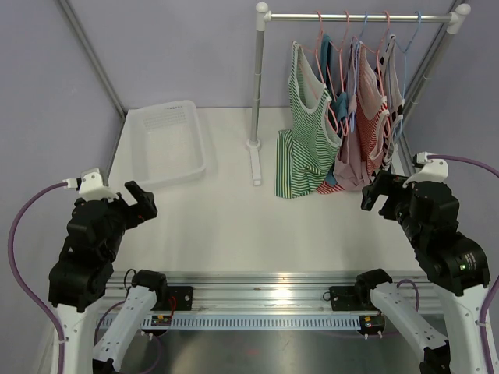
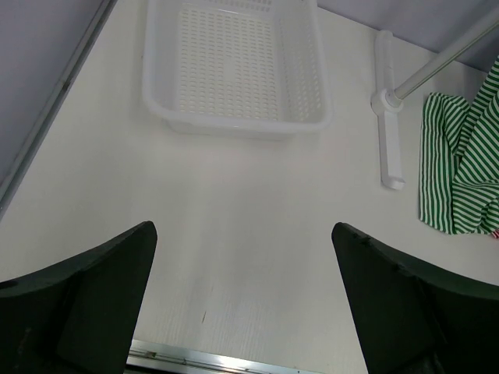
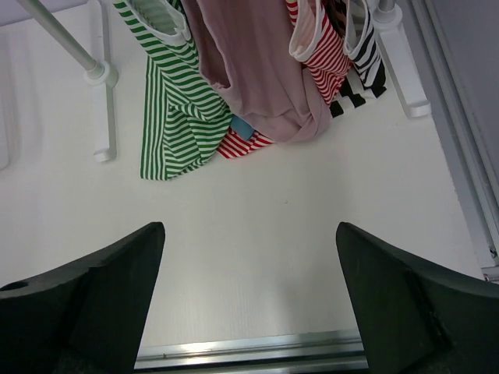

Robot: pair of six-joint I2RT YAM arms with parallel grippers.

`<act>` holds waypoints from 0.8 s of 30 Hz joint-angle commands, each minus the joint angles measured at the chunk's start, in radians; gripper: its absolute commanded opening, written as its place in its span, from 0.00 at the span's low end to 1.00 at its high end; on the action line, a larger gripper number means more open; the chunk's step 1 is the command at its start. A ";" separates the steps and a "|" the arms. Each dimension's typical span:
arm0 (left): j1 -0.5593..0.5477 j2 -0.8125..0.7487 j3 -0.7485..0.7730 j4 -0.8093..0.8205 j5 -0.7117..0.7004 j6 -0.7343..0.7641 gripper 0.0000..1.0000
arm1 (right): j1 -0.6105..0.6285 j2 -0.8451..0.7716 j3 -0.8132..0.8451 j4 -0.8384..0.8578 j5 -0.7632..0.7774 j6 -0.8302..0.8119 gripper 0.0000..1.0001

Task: Remove the tank top from the hanger

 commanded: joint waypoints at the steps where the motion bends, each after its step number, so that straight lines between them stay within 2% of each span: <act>1: 0.003 -0.006 -0.013 0.064 0.032 0.009 0.99 | 0.007 -0.007 0.021 0.065 -0.036 -0.005 0.99; 7: 0.003 0.003 -0.057 0.116 0.073 -0.003 0.99 | 0.007 0.046 0.027 0.222 -0.319 0.039 0.99; 10: 0.003 0.003 -0.097 0.162 0.099 -0.008 0.99 | 0.007 0.159 0.095 0.281 -0.425 0.061 0.99; 14: 0.003 0.000 -0.169 0.223 0.105 0.003 0.99 | 0.007 0.291 0.210 0.289 -0.422 0.056 0.95; 15: 0.003 0.003 -0.181 0.231 0.098 0.004 0.99 | 0.007 0.317 0.237 0.286 -0.415 0.045 0.89; 17: 0.003 0.014 -0.212 0.243 0.093 0.006 0.99 | 0.007 0.408 0.325 0.275 -0.416 0.026 0.84; 18: 0.003 0.028 -0.217 0.245 0.093 0.007 0.99 | 0.007 0.442 0.365 0.263 -0.416 0.001 0.78; 24: 0.003 0.045 -0.231 0.254 0.108 0.010 0.99 | 0.009 0.707 0.680 0.173 -0.343 -0.099 0.74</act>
